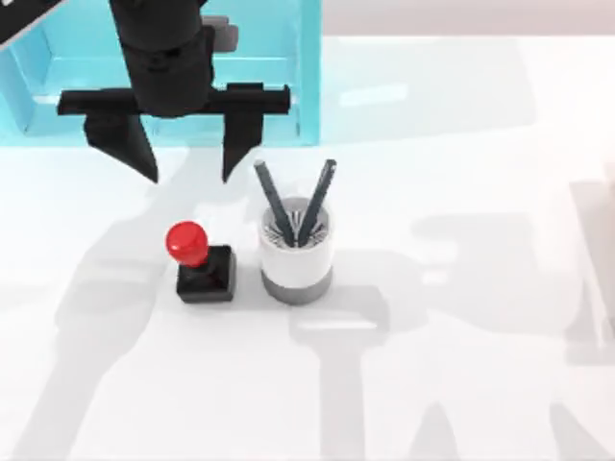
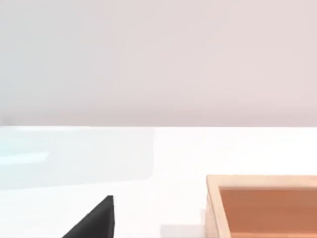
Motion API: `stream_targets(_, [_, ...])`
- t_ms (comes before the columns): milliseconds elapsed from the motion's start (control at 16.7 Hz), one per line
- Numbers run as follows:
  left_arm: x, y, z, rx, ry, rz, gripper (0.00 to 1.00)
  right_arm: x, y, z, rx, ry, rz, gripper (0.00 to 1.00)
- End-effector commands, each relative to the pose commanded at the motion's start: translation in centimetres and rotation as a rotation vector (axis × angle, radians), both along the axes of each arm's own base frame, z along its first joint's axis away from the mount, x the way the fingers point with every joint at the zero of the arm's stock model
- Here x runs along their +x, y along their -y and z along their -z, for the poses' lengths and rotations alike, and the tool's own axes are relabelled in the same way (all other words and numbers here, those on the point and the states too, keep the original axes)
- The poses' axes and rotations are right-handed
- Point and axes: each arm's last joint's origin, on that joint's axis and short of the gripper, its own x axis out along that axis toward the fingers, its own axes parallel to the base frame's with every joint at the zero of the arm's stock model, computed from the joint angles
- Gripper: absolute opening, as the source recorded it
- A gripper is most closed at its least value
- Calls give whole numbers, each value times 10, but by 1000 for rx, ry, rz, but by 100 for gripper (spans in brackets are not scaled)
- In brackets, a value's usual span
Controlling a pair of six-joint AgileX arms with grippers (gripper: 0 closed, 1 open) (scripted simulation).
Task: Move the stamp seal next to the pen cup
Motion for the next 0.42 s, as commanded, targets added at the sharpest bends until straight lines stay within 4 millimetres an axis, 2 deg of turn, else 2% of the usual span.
stream_targets(60, [0,0,0,0,0,0,98,0,0,0,0,0,0,100])
stream_targets(120, [0,0,0,0,0,0,100,0,0,0,0,0,0,100])
stream_targets(420, [0,0,0,0,0,0,100,0,0,0,0,0,0,100])
